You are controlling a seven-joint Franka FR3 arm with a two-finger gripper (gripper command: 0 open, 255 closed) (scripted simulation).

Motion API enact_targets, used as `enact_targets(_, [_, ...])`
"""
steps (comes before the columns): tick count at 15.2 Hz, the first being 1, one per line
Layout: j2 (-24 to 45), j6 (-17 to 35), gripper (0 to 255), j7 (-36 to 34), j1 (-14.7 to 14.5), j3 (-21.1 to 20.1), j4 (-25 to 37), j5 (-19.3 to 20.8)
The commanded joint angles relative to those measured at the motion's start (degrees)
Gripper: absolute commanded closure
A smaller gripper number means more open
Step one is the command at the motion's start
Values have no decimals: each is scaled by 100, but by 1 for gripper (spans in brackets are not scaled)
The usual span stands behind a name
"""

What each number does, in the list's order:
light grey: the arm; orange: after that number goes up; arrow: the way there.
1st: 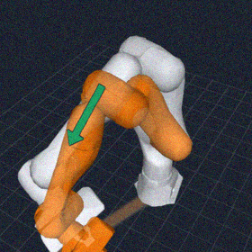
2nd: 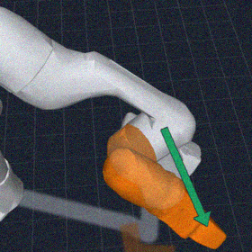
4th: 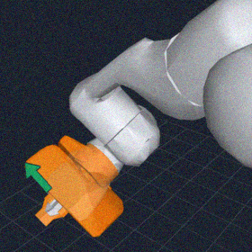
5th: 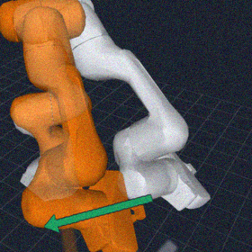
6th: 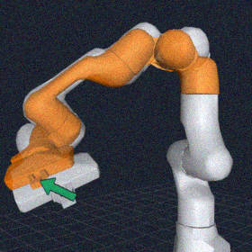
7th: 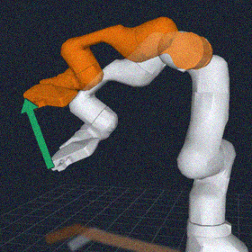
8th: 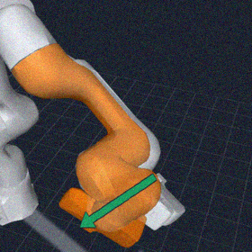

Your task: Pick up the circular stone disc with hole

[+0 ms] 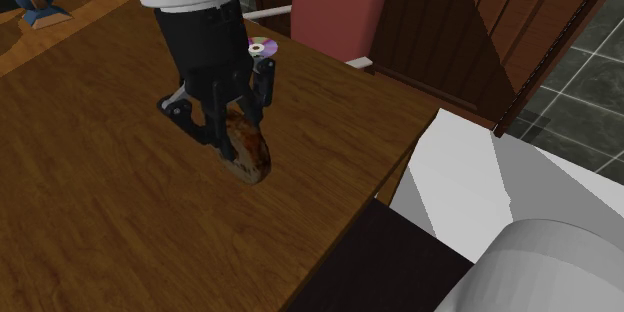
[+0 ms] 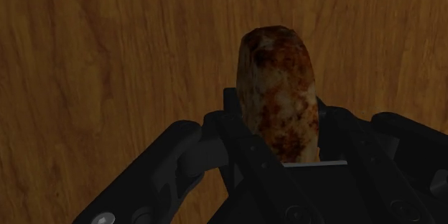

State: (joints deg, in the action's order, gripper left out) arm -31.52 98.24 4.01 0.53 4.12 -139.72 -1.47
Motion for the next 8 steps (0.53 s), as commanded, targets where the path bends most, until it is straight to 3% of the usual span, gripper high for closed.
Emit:
enact_targets(1, [-18, -160, 255, -7, -1, -2, 142, 0])
enact_targets(8, [-41, -562, 255, -28, -5, -9, 521, -3])
